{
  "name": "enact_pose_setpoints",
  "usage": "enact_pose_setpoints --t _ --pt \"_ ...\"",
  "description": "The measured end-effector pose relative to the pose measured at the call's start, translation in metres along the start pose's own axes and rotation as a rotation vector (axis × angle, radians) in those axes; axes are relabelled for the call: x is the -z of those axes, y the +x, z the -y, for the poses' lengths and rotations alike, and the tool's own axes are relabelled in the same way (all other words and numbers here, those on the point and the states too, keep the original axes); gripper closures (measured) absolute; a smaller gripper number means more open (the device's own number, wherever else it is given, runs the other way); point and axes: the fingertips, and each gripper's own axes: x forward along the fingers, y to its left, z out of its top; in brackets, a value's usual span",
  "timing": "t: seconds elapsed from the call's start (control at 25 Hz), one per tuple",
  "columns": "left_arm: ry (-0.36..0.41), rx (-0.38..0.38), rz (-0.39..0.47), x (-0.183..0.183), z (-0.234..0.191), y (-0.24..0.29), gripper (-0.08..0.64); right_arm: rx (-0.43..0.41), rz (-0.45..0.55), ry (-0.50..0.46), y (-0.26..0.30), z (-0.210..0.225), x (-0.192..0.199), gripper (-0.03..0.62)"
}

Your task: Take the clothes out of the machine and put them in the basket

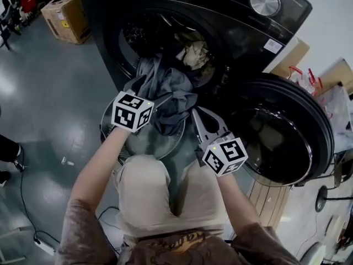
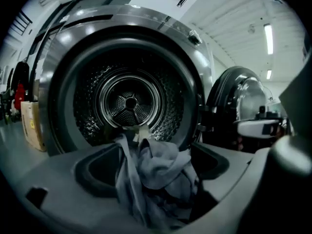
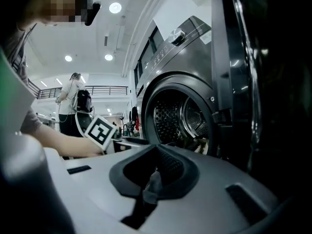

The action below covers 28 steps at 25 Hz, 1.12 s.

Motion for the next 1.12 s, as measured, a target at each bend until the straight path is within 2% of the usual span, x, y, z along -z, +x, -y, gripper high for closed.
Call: enact_pose_setpoints --t 0.4,0.56,0.68,0.84,0.92,1.0,1.12 --pt "0.045 -0.087 -0.152 0.029 -0.052 0.108 0.086 0.063 -0.004 -0.006 -0.014 0.013 0.001 0.595" --pt "0.031 -0.099 -0.216 0.042 -0.068 0.128 0.086 0.075 -0.010 -0.010 -0.016 0.013 0.002 0.595" --pt "0.039 -0.113 -0.219 0.045 -0.072 0.134 0.093 0.074 -0.009 -0.012 -0.015 0.013 0.003 0.595" --pt "0.045 -0.086 -0.235 0.050 -0.069 0.129 0.271 0.076 -0.017 -0.015 -0.018 0.011 0.006 0.595" --pt "0.035 -0.074 -0.248 0.050 -0.069 0.123 0.384 0.076 -0.013 -0.012 -0.017 0.011 0.006 0.595" --pt "0.013 -0.043 -0.247 0.051 -0.063 0.119 0.443 0.069 -0.011 -0.010 -0.016 0.010 0.005 0.595" --pt "-0.027 0.013 -0.228 0.050 -0.051 0.104 0.463 0.055 -0.010 -0.011 -0.014 0.008 0.004 0.595"
